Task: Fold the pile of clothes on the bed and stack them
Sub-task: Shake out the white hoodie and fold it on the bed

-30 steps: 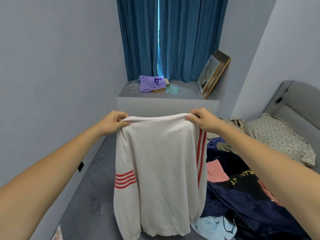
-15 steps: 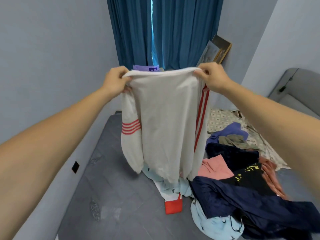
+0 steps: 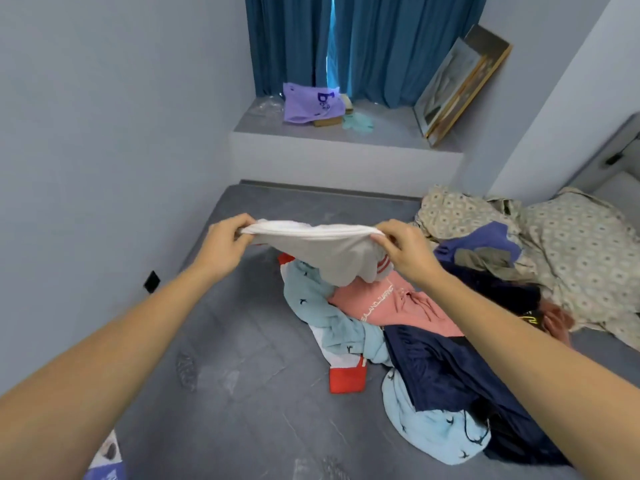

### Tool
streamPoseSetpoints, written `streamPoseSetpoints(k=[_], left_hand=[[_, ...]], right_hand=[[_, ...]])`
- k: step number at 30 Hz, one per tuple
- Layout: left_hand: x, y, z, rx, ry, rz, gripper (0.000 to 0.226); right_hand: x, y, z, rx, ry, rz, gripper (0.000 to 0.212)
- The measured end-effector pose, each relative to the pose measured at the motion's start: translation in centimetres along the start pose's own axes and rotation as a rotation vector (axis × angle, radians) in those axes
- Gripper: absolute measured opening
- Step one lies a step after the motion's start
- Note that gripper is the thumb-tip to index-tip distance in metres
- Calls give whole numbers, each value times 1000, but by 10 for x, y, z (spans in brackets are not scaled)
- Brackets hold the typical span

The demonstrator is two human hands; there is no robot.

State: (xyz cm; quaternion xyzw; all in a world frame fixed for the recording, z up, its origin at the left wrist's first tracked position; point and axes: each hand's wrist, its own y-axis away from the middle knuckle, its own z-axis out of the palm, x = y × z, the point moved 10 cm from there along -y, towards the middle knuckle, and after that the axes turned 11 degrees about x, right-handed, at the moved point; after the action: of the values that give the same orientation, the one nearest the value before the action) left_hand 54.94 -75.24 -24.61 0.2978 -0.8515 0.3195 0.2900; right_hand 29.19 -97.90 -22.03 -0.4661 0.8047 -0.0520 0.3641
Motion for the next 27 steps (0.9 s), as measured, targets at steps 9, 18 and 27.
streamPoseSetpoints(k=[9,18,27], left_hand=[[-195,266,133,-108,-48,-202,29],[-319,469,222,-128,-94,-287,26],[-349,553,234,-121,-169,-308,29]], right_hand=[[92,277,218,-330,-17,15,21],[156,470,352,-431,30,92,27],[158,553,395,-366,31,181,20]])
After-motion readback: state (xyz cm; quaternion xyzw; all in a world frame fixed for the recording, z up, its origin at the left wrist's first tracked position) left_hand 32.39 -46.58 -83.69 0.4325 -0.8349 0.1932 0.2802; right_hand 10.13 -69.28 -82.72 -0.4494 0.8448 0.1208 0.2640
